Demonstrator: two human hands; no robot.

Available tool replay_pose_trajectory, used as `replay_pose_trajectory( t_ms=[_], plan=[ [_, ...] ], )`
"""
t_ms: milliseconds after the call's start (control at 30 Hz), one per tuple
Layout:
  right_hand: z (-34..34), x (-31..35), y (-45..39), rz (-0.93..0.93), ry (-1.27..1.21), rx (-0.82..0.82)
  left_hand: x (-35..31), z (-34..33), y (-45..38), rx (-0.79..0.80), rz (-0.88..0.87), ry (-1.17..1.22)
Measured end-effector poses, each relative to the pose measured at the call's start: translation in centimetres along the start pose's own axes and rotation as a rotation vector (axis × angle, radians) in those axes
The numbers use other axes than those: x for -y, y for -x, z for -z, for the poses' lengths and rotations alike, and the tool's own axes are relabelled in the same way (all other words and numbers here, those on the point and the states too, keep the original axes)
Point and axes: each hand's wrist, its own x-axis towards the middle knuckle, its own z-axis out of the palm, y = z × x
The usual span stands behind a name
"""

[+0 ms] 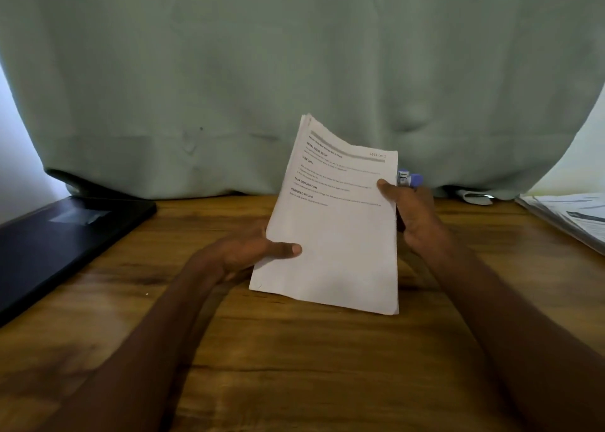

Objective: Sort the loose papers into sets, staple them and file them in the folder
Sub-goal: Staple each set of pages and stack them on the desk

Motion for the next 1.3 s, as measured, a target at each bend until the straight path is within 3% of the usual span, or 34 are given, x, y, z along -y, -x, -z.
replay_pose_trajectory(
  t_ms=[200,367,533,667,900,1000,1133,1200,1300],
  plan=[
    [0.9,-1.1,-0.7,-0.187,0.152,0.079,-0.2,0.6,0.3,0.043,0.027,0.061],
    [0.6,-1.7,0.0,-0.28,0.3,0.229,0.2,0.5,-0.8,-0.279,-0.073,0.188],
    [0.9,-1.7,0.1,-0.287,0.496,0.398,0.9,-0.5,-2.0,-0.568,-0.091,0.146],
    [1.3,-1.3,0.1,-0.294,0.591,0.501,0.8,-1.3,-2.5,-0.519,-0.15,0.305],
    [2.4,-0.7,-0.4,-0.324,0.657,0.606,1.6,-1.3,-2.5,-0.553,-0.224,0.076],
    [2.5,-0.1,-0.4,-0.207,0.641,0.433,1.4,-1.6,-2.2,-0.569,-0.25,-0.016],
    [2.6,1.1,-1.0,0.159,0.707,0.025,0.8,-2.8,-2.2,-0.532,-0.255,-0.192],
    [2.5,2.2,-1.2,0.304,0.651,0.048,0.6,-3.7,-2.0,-0.483,-0.268,-0.241],
    [1.4,3.3,-0.2,0.434,0.747,0.357,0.5,-4.9,-1.9,-0.426,-0.334,-0.311]
  ],
)
